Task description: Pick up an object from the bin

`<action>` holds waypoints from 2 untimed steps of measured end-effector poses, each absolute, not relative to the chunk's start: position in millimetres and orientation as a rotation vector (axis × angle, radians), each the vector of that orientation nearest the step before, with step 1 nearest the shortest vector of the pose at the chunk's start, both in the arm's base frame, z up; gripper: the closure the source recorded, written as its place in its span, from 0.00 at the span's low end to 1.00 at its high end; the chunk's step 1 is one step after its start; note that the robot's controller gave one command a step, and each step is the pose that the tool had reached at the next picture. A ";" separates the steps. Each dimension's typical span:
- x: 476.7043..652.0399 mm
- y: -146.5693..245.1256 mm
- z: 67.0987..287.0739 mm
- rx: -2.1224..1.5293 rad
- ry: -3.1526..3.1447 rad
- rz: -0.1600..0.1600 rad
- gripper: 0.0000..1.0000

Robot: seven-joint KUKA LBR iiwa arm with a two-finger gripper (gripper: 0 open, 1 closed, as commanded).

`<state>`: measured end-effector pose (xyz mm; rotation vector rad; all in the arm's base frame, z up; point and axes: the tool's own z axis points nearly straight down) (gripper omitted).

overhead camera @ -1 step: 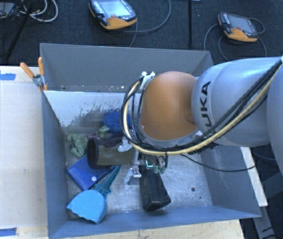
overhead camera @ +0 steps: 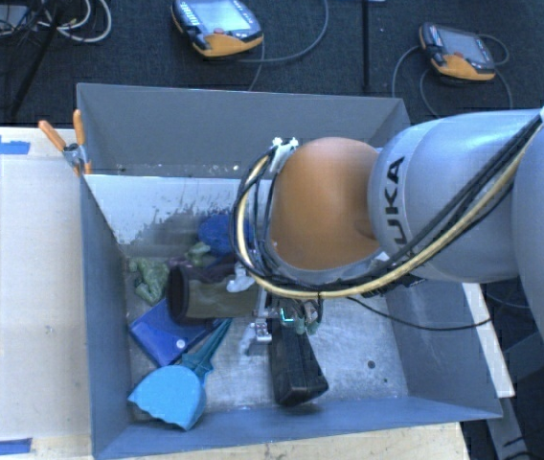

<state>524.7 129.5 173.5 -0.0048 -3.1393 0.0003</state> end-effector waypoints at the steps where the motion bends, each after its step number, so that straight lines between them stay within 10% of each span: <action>1: 573.9 154.4 90.2 -0.082 -3.159 0.002 1.00; 2: 573.9 154.5 90.2 -0.083 -3.158 0.002 1.00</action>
Offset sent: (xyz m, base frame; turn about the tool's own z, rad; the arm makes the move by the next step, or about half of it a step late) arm 0.0000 0.0000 0.0000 0.0000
